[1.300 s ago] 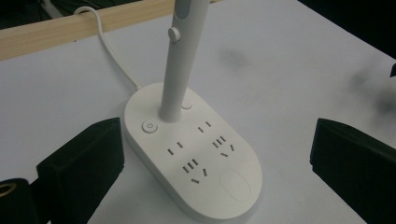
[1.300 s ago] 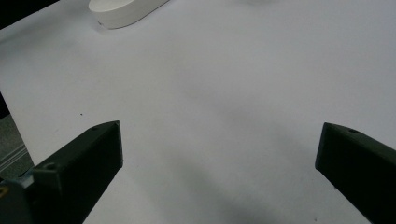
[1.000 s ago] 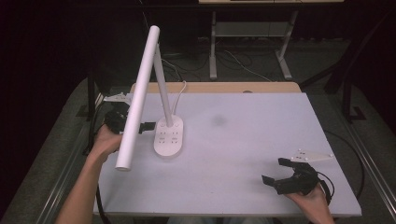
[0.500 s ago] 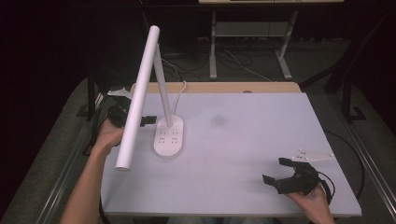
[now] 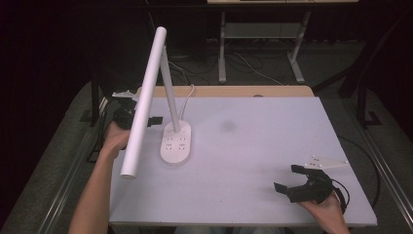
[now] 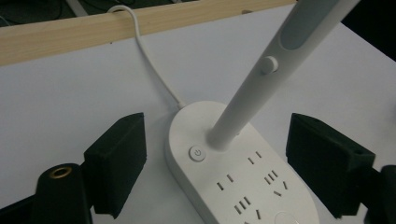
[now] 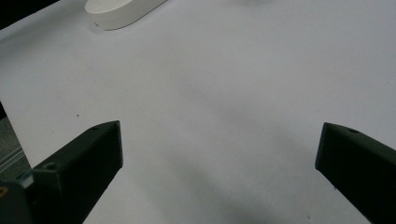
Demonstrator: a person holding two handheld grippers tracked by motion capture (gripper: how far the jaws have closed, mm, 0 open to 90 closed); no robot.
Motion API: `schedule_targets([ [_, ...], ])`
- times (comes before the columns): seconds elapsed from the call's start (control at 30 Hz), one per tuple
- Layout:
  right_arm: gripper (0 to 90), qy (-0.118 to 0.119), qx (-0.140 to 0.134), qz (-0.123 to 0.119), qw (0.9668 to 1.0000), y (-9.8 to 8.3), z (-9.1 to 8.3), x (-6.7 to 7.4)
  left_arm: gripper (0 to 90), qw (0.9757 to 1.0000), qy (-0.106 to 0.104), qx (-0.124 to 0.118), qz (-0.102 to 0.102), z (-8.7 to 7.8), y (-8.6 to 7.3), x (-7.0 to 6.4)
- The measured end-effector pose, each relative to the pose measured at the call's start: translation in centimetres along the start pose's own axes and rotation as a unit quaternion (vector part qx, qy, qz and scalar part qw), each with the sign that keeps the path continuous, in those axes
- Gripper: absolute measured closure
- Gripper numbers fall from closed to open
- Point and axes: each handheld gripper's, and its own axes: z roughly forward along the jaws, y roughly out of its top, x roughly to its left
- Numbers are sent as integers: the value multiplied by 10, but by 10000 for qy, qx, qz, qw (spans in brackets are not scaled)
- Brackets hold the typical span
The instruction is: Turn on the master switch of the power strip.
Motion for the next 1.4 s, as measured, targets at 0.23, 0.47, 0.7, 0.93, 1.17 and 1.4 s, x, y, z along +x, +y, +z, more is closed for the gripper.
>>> schedule_targets([
  [0.23,2,-6,26,18,10000,0,0,-1,295,9999,4,94,-83,7,-3,8],
  [0.47,2,-13,27,9,10000,-1,0,-1,407,9996,-45,119,-262,16,-5,15],
  [0.7,2,-10,33,8,10000,-1,0,-1,543,9994,-107,194,-268,25,-7,14],
  [0.93,2,-9,37,11,10000,-1,0,-2,686,9989,-203,376,-211,37,-9,11],
  [1.17,2,-5,39,7,10000,-1,0,-2,797,9987,-193,408,-218,47,-10,7],
  [1.4,2,-7,42,-18,10000,-1,0,-2,893,9988,-88,323,-362,55,-11,6],
])
